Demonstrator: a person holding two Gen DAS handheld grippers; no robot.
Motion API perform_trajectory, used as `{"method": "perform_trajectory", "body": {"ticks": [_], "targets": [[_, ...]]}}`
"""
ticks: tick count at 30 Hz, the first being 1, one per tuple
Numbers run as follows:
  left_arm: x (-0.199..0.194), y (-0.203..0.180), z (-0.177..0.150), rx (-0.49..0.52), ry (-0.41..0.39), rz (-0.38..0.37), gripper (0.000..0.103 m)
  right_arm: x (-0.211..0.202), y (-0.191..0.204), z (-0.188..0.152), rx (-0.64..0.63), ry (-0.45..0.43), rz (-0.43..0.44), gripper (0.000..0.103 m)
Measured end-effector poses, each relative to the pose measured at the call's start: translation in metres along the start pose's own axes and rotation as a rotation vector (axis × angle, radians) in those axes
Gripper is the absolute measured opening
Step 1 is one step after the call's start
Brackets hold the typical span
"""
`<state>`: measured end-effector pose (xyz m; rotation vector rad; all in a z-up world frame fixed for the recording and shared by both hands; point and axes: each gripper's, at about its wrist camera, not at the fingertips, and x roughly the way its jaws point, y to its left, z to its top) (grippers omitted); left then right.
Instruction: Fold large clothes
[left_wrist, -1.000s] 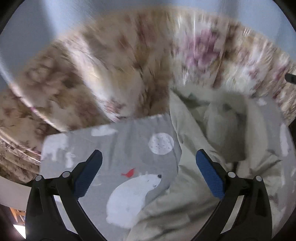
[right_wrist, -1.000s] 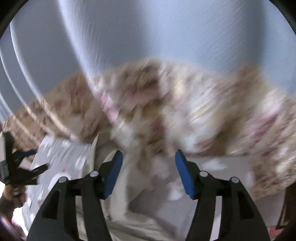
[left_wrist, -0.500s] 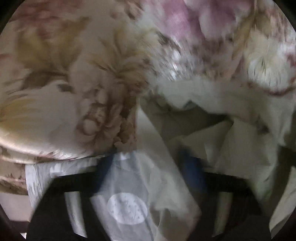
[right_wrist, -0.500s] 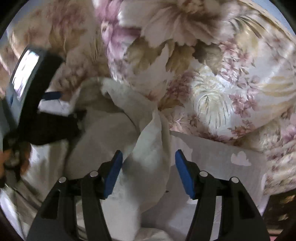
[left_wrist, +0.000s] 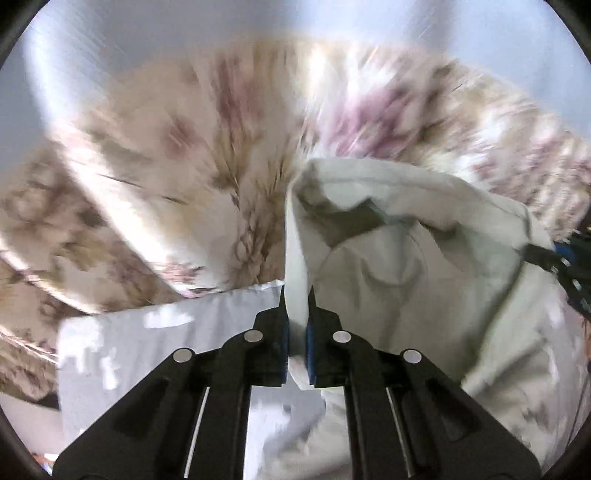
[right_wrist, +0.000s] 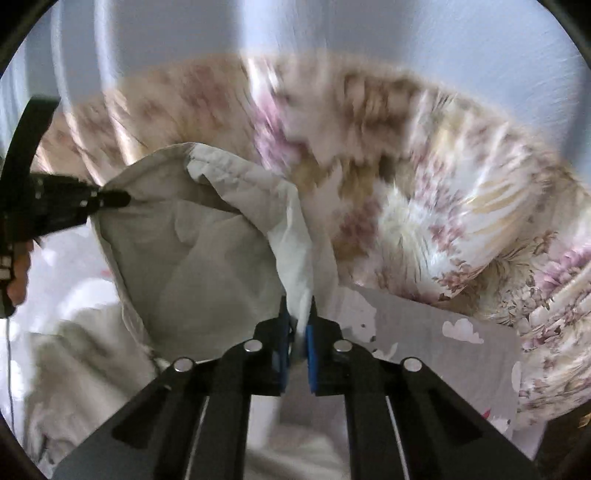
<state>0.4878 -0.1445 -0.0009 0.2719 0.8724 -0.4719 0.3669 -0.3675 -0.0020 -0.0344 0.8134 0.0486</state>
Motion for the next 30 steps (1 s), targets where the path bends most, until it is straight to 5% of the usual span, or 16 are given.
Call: {"method": "perform_trajectory", "body": {"ticks": [6,8,10,14,15,16,18,22,28,30], "targets": [[-0.128,-0.026,-0.115,0.108,-0.152,-0.063,0.011,-0.112,0.026,-0.075,0.015,-0.182,0.113,0.007],[-0.132,-0.041,-0.172,0.180,-0.161,-0.001,0.015,-0.118,0.028,-0.114,0.033,-0.160,0.123,0.008],[-0.113,-0.043,-0.230,0.225,-0.096,0.066,0.044,-0.106,0.022,-0.155,0.066,-0.080,0.137,0.010],[-0.088,-0.015,-0.301,0.142,0.053,0.097,0.049,-0.091,-0.007,-0.229,0.188,0.095,0.148,0.012],[-0.096,-0.003,-0.311,0.104,0.049,0.087,0.057,-0.097,-0.011,-0.237,0.203,0.102,0.149,0.014],[-0.101,0.005,-0.314,0.076,0.038,0.081,0.070,-0.106,-0.016,-0.244,0.216,0.097,0.150,0.018],[-0.123,0.028,-0.313,-0.005,-0.018,0.091,0.082,-0.131,-0.026,-0.245,0.250,0.046,0.125,0.043],[-0.139,0.034,-0.279,-0.084,-0.079,0.088,0.089,-0.138,-0.033,-0.220,0.283,-0.043,0.130,0.045],[-0.080,-0.038,-0.236,-0.075,0.073,-0.131,0.093,-0.095,-0.005,-0.202,0.401,0.020,0.381,0.060],[-0.057,-0.052,-0.237,-0.077,0.125,-0.138,0.092,-0.073,0.008,-0.204,0.439,0.068,0.428,0.062]]}}
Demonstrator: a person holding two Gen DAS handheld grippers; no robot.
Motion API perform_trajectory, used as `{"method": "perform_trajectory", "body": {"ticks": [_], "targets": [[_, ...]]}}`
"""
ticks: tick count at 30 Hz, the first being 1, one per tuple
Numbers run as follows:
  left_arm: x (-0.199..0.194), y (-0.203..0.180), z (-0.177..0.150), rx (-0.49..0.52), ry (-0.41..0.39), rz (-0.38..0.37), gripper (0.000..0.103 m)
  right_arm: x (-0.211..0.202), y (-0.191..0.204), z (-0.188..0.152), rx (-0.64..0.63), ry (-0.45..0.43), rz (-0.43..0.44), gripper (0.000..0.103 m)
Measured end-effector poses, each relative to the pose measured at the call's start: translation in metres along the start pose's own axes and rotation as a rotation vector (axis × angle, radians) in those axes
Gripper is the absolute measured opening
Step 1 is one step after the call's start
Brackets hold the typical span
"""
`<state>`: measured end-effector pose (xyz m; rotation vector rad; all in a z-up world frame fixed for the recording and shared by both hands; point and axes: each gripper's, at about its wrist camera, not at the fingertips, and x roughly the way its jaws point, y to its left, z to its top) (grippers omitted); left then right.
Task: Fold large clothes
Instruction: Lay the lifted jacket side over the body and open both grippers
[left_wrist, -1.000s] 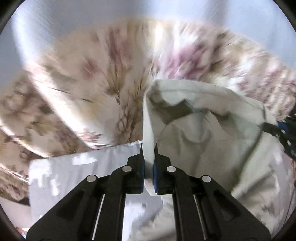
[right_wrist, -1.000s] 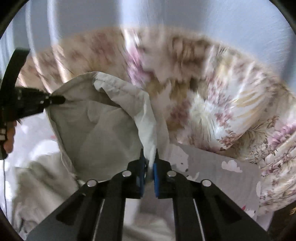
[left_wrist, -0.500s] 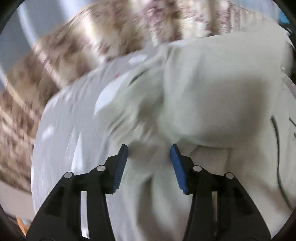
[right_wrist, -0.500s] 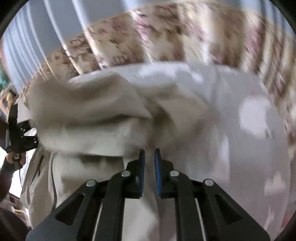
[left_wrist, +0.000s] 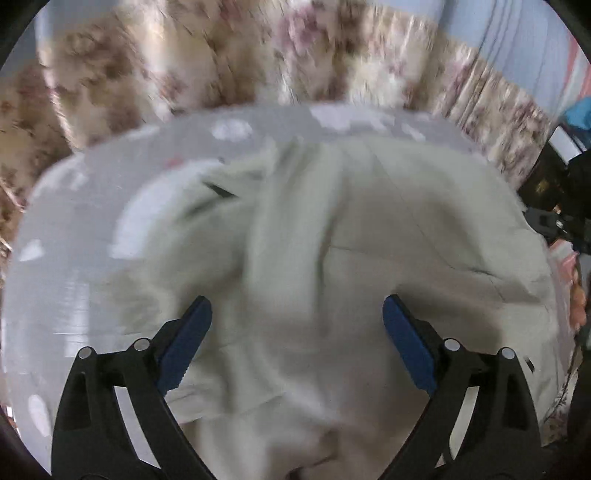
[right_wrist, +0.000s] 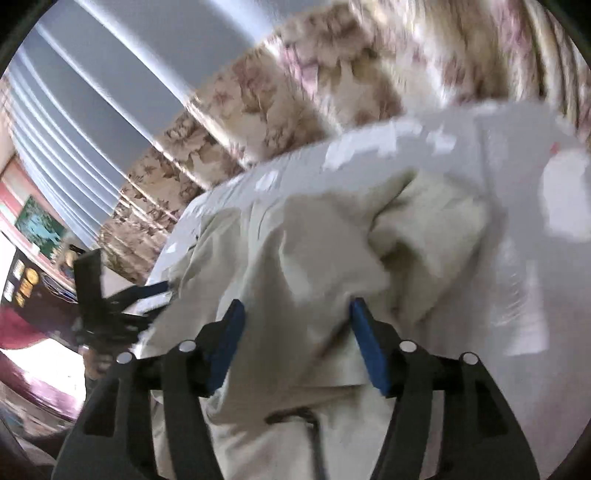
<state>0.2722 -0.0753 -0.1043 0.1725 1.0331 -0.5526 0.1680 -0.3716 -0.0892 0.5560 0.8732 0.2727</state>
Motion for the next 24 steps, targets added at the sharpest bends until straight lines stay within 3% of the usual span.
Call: {"method": "perform_trajectory", "body": {"ticks": [2,3,4,5,6,7,9,11,12,13,16,17,18,21,24], "targets": [[0.026,-0.002,0.001,-0.021,0.053,-0.030,0.072,0.009,0.004,-0.004,-0.008,0.005,-0.003,0.055],[0.032,-0.001,0.002,-0.023,0.064,-0.029,0.051,0.012,0.008,-0.007,-0.025,0.004,-0.013,0.038],[0.036,0.003,0.003,-0.016,0.060,-0.016,0.035,0.016,0.012,-0.009,-0.042,0.010,-0.022,0.031],[0.035,0.007,0.005,0.006,0.040,0.006,0.028,0.022,0.017,-0.011,-0.056,0.022,-0.016,0.019],[0.033,0.011,0.008,0.016,0.029,0.024,0.017,0.024,0.023,-0.013,-0.069,0.028,-0.008,0.014],[0.028,0.020,0.012,0.020,0.011,0.080,0.014,0.029,0.030,-0.014,-0.094,0.037,-0.009,0.014],[0.022,0.033,0.018,0.027,-0.014,0.110,0.013,0.040,0.058,-0.022,-0.231,0.072,-0.066,0.013],[0.010,0.038,0.018,0.074,-0.041,0.109,0.017,0.048,0.078,-0.033,-0.417,0.083,-0.254,0.013],[0.006,0.035,0.015,0.108,-0.045,0.128,0.031,0.052,0.084,-0.040,-0.542,0.081,-0.413,0.013],[0.002,0.032,0.012,0.131,-0.049,0.157,0.049,0.052,0.082,-0.043,-0.581,0.093,-0.467,0.013],[-0.019,0.023,-0.010,0.157,-0.082,0.221,0.082,0.023,0.052,-0.035,-0.447,0.082,-0.395,0.014],[-0.030,0.021,-0.019,0.162,-0.096,0.230,0.082,0.007,0.044,-0.030,-0.383,0.042,-0.349,0.018],[-0.038,0.019,-0.024,0.161,-0.108,0.222,0.084,-0.008,0.040,-0.027,-0.340,0.001,-0.318,0.032],[-0.059,0.013,-0.030,0.114,-0.156,0.165,0.094,-0.035,0.045,-0.022,-0.292,-0.115,-0.247,0.050],[-0.045,0.003,-0.027,0.113,-0.148,0.153,0.095,-0.031,0.058,-0.021,-0.301,-0.159,-0.196,0.057]]}}
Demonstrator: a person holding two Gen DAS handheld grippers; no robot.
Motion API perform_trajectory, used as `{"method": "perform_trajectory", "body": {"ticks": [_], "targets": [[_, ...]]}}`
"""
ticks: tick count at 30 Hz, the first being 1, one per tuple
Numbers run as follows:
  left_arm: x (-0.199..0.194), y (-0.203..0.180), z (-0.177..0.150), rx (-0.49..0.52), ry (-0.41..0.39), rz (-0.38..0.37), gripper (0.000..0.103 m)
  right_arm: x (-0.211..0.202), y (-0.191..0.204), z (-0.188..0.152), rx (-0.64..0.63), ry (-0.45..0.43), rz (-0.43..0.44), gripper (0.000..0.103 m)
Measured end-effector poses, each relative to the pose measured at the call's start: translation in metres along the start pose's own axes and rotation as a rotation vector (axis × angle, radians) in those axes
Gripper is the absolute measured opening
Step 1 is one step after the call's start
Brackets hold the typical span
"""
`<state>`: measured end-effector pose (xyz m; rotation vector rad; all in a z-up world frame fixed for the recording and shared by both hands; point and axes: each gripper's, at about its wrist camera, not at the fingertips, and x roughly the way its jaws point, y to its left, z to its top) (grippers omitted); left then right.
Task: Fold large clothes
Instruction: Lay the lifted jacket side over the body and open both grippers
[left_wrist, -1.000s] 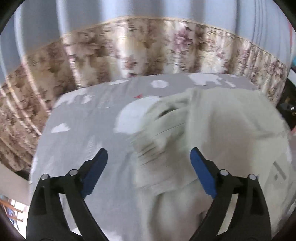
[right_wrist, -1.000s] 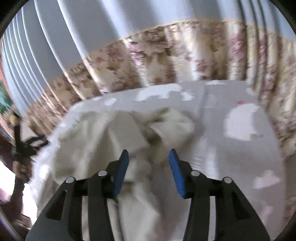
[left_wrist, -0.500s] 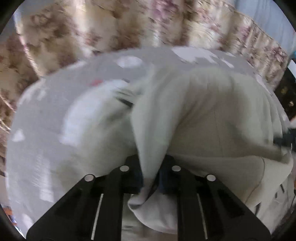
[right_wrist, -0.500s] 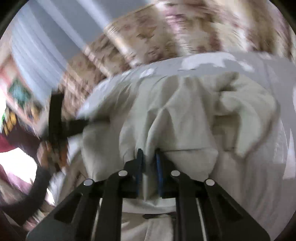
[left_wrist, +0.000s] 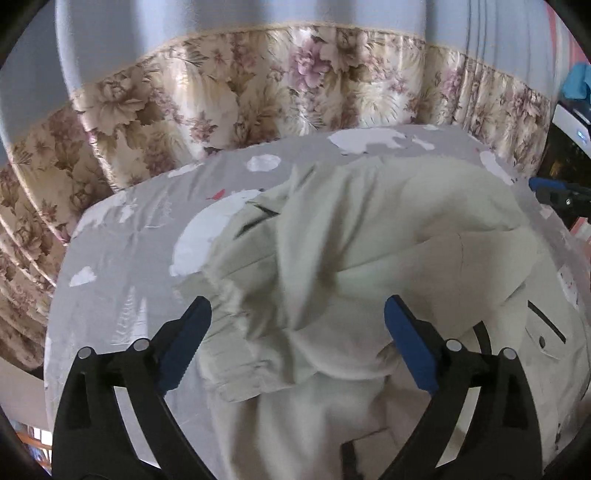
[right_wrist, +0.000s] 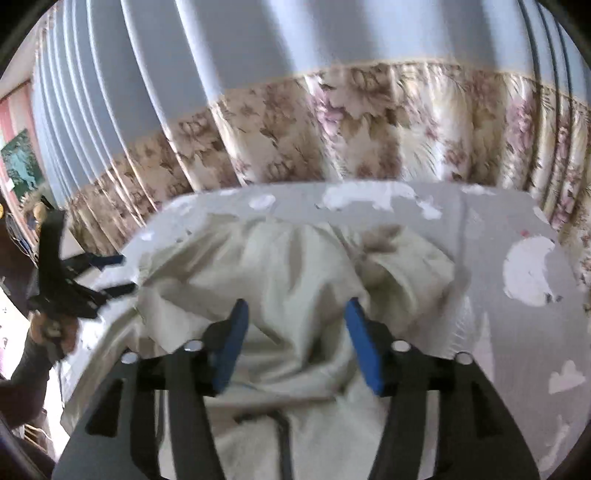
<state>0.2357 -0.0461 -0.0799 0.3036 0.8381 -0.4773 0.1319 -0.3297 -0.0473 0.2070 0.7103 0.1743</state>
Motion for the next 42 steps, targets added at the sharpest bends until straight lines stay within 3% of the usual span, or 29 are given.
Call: {"method": "perform_trajectory", "body": {"ticks": [4,6,10,12,14,17,19,22,25,26,28,30,33,36,38,40,41,42], "targets": [[0.042,-0.005,-0.009,0.000,0.092,0.047,0.095,0.052,0.015,-0.018,-0.124,0.186,-0.115,0.055],[0.053,-0.004,-0.015,-0.009,0.110,0.055,0.095,0.065,0.010,-0.033,-0.135,0.231,-0.136,0.055],[0.026,0.001,-0.018,-0.025,0.083,0.077,0.094,0.018,0.000,-0.027,-0.022,0.109,-0.056,0.060],[0.002,0.007,-0.024,-0.046,0.036,0.106,0.096,-0.024,-0.010,-0.025,0.019,-0.004,-0.101,0.084],[-0.018,0.014,-0.035,-0.070,0.000,0.117,0.100,-0.049,-0.018,-0.030,0.030,-0.058,-0.161,0.091],[-0.032,0.030,-0.058,-0.113,-0.002,0.166,0.100,-0.054,-0.038,-0.046,0.086,-0.020,-0.212,0.092],[-0.030,0.040,-0.072,-0.146,0.027,0.174,0.100,-0.041,-0.048,-0.060,0.113,0.034,-0.193,0.091],[-0.017,0.059,-0.091,-0.217,0.093,0.150,0.100,-0.013,-0.050,-0.070,0.113,0.108,-0.163,0.075],[-0.008,0.070,-0.099,-0.255,0.108,0.124,0.096,0.014,-0.049,-0.077,0.081,0.200,-0.148,0.033],[-0.002,0.075,-0.101,-0.275,0.122,0.098,0.093,0.023,-0.050,-0.081,0.074,0.240,-0.141,0.013],[0.008,0.076,-0.105,-0.300,0.165,0.069,0.071,0.024,-0.043,-0.086,0.047,0.250,-0.132,0.004],[0.007,0.072,-0.107,-0.298,0.164,0.063,0.071,0.009,-0.027,-0.088,0.008,0.255,-0.102,0.003],[0.002,0.058,-0.111,-0.244,0.158,0.060,0.071,-0.023,-0.003,-0.093,-0.066,0.262,-0.145,0.003],[-0.002,0.044,-0.115,-0.186,0.157,0.101,0.073,-0.043,-0.007,-0.103,-0.143,0.287,-0.369,0.003],[-0.005,0.043,-0.118,-0.188,0.162,0.096,0.073,-0.046,-0.025,-0.112,-0.053,0.306,-0.372,0.005],[-0.011,0.044,-0.122,-0.195,0.167,0.087,0.076,-0.060,-0.026,-0.117,-0.013,0.240,-0.332,0.011],[-0.019,0.042,-0.126,-0.195,0.162,0.086,0.079,-0.068,-0.027,-0.118,0.013,0.213,-0.305,0.021],[-0.027,0.041,-0.130,-0.194,0.150,0.089,0.085,-0.078,-0.030,-0.120,0.049,0.180,-0.275,0.046]]}}
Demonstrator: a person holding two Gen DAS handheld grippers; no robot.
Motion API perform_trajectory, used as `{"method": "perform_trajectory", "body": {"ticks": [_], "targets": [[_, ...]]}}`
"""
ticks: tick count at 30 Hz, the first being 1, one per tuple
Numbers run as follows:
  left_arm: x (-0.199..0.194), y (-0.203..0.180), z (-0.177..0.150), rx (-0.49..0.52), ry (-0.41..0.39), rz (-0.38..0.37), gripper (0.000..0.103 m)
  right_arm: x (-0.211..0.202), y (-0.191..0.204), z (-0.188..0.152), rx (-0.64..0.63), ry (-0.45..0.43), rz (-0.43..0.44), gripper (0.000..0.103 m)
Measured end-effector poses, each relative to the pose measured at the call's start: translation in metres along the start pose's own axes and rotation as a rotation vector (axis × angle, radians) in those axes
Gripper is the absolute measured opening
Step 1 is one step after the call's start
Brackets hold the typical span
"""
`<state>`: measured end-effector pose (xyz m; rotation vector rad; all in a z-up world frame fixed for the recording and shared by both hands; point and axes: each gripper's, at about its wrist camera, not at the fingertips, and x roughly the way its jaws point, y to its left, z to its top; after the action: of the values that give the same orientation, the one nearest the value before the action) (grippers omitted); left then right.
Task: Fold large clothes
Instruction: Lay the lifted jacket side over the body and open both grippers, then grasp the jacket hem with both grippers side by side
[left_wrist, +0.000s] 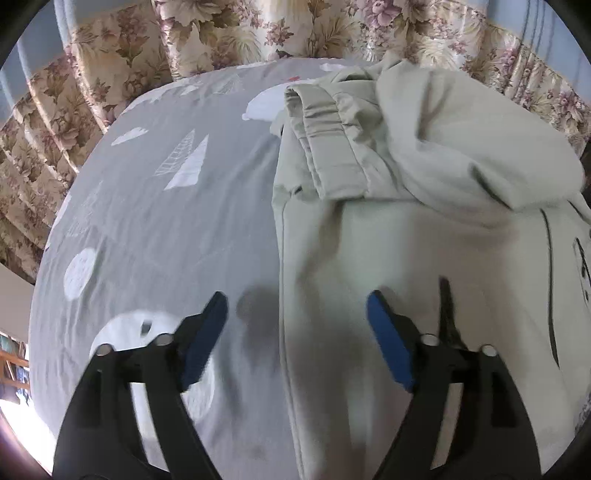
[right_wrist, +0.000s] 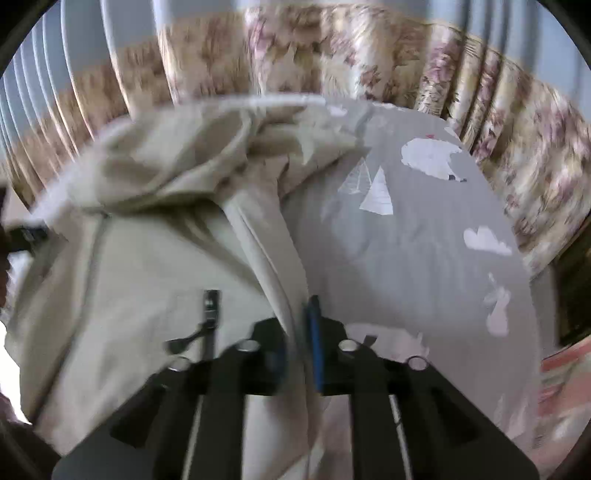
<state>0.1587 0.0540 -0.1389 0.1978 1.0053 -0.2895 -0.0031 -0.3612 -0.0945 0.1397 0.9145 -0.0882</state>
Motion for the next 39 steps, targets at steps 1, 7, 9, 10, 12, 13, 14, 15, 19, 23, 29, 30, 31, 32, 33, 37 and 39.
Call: {"method": "perform_trajectory", "body": {"ticks": [1,7,9,10,12,13,14,15,19,23,29,30,31,32,33,37,39], "targets": [[-0.005,0.000,-0.004,-0.001,-0.009,0.001,0.089,-0.010,-0.007,-0.004,0.038,-0.039,0.023,0.059],[-0.031,-0.002,-0.032,-0.044,-0.074,-0.042,0.095,-0.041,-0.018,-0.013,0.126,-0.262,-0.037,0.080],[-0.038,-0.007,-0.039,-0.054,-0.114,-0.022,0.099,-0.045,-0.010,-0.014,0.133,-0.318,-0.078,0.088],[-0.040,-0.010,-0.042,-0.054,-0.134,0.007,0.099,-0.046,-0.003,-0.016,0.114,-0.341,-0.107,0.088],[-0.044,-0.014,-0.044,-0.054,-0.152,0.063,0.099,-0.049,0.004,-0.020,0.101,-0.366,-0.221,0.089],[-0.046,-0.016,-0.045,-0.055,-0.164,0.087,0.100,-0.057,0.003,-0.024,0.106,-0.380,-0.273,0.091],[-0.050,-0.018,-0.046,-0.057,-0.177,0.098,0.100,-0.060,0.003,-0.026,0.118,-0.395,-0.330,0.094],[-0.052,-0.017,-0.046,-0.062,-0.182,0.100,0.100,-0.063,0.002,-0.028,0.124,-0.393,-0.325,0.094],[-0.057,-0.015,-0.051,-0.087,-0.187,0.092,0.100,-0.061,-0.006,-0.035,0.183,-0.320,-0.315,0.094],[-0.061,-0.017,-0.061,-0.098,-0.181,0.100,0.100,-0.060,-0.007,-0.051,0.212,-0.274,-0.322,0.094],[-0.065,-0.007,-0.093,-0.180,-0.171,0.064,0.100,-0.069,0.002,-0.082,0.213,-0.228,-0.286,0.053],[-0.065,-0.006,-0.101,-0.198,-0.172,0.058,0.100,-0.069,0.004,-0.089,0.206,-0.222,-0.271,0.048],[-0.065,-0.004,-0.109,-0.212,-0.169,0.059,0.100,-0.069,0.006,-0.095,0.199,-0.222,-0.256,0.048],[-0.065,-0.003,-0.120,-0.229,-0.167,0.066,0.100,-0.071,0.010,-0.105,0.188,-0.228,-0.224,0.048],[-0.065,-0.002,-0.127,-0.240,-0.167,0.073,0.100,-0.072,0.012,-0.112,0.188,-0.232,-0.214,0.048],[-0.067,-0.002,-0.158,-0.288,-0.163,0.081,0.099,-0.074,0.015,-0.138,0.204,-0.221,-0.218,0.048],[-0.071,-0.009,-0.167,-0.272,-0.173,0.106,0.098,-0.075,0.016,-0.148,0.208,-0.213,-0.222,0.048]]}}
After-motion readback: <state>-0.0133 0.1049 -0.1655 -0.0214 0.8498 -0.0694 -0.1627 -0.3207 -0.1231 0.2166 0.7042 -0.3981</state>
